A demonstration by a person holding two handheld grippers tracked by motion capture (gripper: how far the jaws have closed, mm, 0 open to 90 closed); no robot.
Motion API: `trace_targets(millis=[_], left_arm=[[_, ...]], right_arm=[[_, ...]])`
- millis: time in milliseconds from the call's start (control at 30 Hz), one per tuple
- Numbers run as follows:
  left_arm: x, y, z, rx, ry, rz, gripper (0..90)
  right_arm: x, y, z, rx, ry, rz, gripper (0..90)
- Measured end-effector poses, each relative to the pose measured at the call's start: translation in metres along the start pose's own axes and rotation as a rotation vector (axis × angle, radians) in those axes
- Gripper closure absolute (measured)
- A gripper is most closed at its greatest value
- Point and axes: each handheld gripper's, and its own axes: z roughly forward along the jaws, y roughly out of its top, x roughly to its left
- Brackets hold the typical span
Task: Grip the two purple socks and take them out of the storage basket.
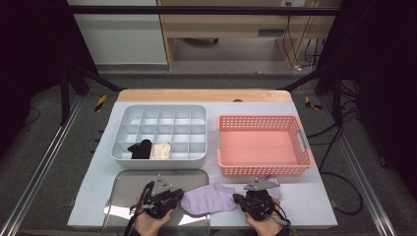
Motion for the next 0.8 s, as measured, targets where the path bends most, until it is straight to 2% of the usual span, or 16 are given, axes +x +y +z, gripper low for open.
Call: trace_targets(millis=[67,133,233,333,400,433,533,600,700,800], left_arm=[[0.003,0.001,-0.003,-0.022,-0.003,-0.021,73.3],[0.004,0.0,-0.006,-0.034,-0.027,-0.041,69.0],[0.002,0.0,-0.006,-0.025,-0.05,-0.037,65.5],[-0.001,-0.002,-0.002,0.001,-0.041,-0.025,65.4],[-0.003,-0.004,0.0,0.026,-0.04,-0.016,67.9],[-0.004,-0.005,0.001,0.035,-0.034,-0.011,70.6],[-0.009,-0.006,-0.001,0.043,-0.021,0.011,80.6],[-0.008,-0.007,-0.002,0.052,-0.024,0.016,86.6],[-0.006,-0.007,-0.003,0.044,-0.037,-0.001,88.9],[-0.004,-0.007,-0.005,0.03,-0.031,0.001,89.2]], right_arm=[[0.0,0.0,-0.001,-0.013,0.001,0.007,87.2],[-0.002,0.002,-0.003,-0.036,0.001,0.012,84.5],[-0.004,0.004,-0.003,-0.058,-0.018,0.027,78.4],[-0.006,0.005,0.006,-0.042,-0.027,0.031,77.1],[-0.006,0.005,0.012,-0.028,-0.028,0.017,79.2],[-0.004,0.005,0.015,-0.01,-0.031,0.025,81.6],[-0.001,0.005,0.015,-0.001,-0.041,-0.004,89.7],[-0.001,0.005,0.014,0.005,-0.042,-0.012,90.0],[-0.002,0.005,0.01,0.002,-0.045,0.002,90.0],[-0.006,0.004,0.003,-0.011,-0.052,0.018,90.0]])
